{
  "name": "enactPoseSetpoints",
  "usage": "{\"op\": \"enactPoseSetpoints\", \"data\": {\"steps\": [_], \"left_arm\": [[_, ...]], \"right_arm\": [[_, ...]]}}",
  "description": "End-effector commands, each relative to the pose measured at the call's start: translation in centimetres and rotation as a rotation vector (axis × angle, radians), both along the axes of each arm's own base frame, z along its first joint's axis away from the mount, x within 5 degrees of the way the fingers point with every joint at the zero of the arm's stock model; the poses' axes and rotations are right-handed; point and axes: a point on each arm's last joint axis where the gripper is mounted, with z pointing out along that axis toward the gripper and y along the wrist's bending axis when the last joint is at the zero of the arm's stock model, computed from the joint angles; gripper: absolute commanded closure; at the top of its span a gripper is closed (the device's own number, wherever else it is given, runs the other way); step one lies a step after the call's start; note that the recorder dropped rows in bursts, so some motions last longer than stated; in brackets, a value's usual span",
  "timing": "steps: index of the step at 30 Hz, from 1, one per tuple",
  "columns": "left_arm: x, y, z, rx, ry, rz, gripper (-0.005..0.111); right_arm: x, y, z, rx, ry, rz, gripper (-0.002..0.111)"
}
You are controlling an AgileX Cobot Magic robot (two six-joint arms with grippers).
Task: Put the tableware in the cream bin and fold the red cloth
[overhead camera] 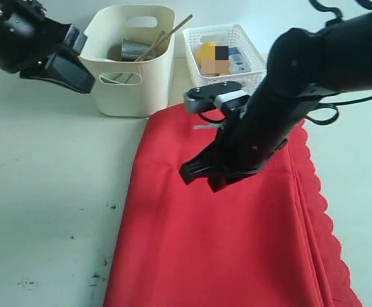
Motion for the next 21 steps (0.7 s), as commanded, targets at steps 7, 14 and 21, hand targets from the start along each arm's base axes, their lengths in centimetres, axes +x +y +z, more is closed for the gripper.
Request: {"op": "enactPoseSetpoints", "data": {"steps": [7,14,21], "left_arm": [[-7.0,3.4,2.2,-0.003,-0.254,0.096,0.107],[-12.3,6.1,3.5,0.004,-0.424,0.196,0.107],[-17.4,8.6,3.5,0.015,-0.595,0.262,0.107]], "right_arm": [[2.0,4.3,-1.1,-0.094,-0.011,0.112,0.108],[3.2,4.9,-2.1,-0.140,-0.017,0.099,0.108],[3.7,4.7,-4.4,-0.204,-0.003,0.064,0.108]]}}
